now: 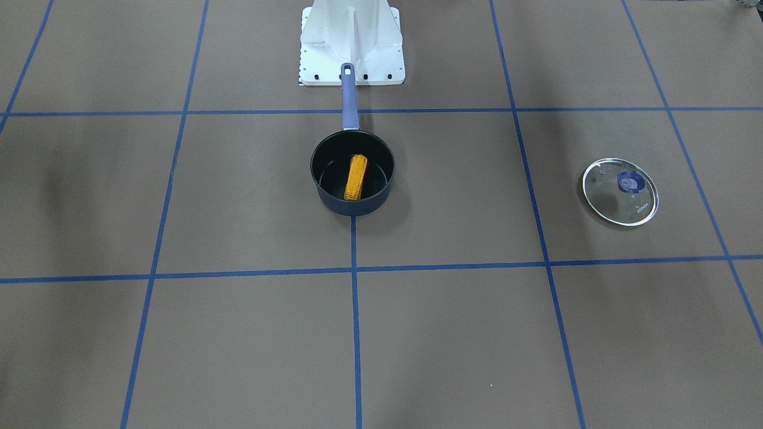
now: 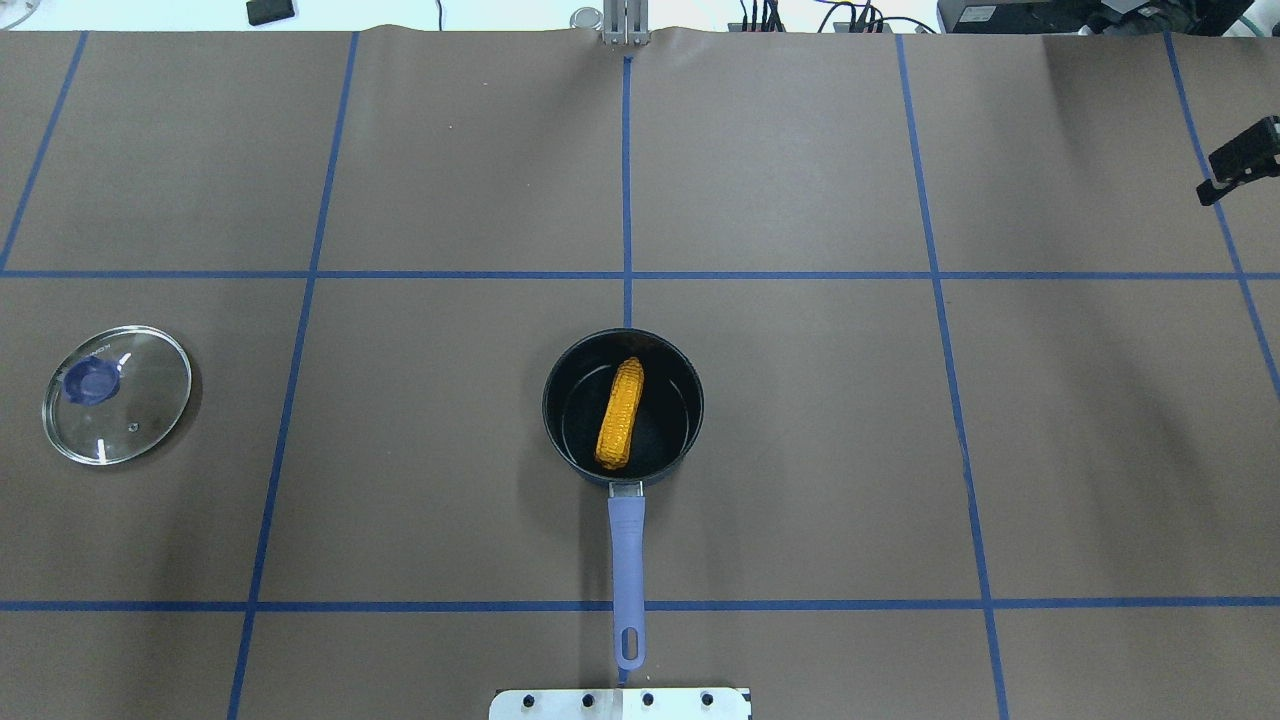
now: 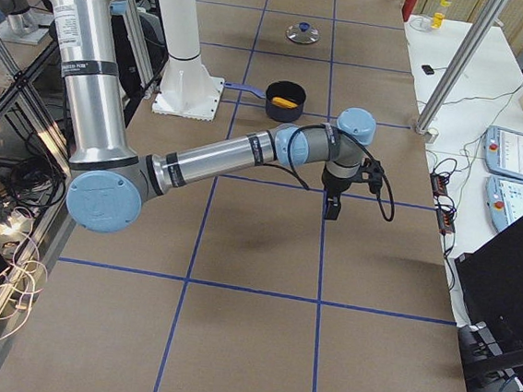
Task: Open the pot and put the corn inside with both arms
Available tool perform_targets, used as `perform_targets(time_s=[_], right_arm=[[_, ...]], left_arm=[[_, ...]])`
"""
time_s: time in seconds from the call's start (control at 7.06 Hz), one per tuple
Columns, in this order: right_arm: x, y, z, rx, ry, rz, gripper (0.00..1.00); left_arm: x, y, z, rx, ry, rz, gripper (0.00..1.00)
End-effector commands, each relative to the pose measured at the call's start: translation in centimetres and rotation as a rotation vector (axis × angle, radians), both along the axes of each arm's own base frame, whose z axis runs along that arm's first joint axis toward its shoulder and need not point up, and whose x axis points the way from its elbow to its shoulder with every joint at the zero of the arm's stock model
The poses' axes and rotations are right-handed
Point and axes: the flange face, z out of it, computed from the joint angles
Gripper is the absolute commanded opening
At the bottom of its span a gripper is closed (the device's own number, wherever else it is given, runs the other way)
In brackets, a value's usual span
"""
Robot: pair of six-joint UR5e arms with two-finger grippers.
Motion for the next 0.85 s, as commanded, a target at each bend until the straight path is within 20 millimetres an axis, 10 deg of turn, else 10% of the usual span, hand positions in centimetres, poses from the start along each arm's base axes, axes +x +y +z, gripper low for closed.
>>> perform_targets(time_s=[0.0, 0.71], right_arm=[[1.84, 3.94, 5.01, -0.035, 0.011, -0.040, 1.00], [2.40, 4.30, 5.12, -0.035, 0.002, -0.034, 1.00]], left_arm=[[-0.50, 0.88, 0.47, -0.006, 0.000, -0.008, 0.98], [-0.70, 0.89, 0.25, -0.002, 0.000, -0.014, 0.98]])
